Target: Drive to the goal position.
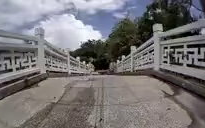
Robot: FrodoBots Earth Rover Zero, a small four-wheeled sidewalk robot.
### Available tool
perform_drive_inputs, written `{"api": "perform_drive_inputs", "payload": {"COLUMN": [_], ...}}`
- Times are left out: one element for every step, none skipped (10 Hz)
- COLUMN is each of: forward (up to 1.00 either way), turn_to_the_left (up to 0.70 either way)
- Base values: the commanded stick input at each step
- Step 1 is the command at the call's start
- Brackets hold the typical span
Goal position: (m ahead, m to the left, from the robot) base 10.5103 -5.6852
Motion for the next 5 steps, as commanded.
{"api": "perform_drive_inputs", "payload": {"forward": [0.7, 0.7, 0.7, 0.7, 0.7], "turn_to_the_left": [0.0, 0.0, 0.0, 0.0, 0.0]}}
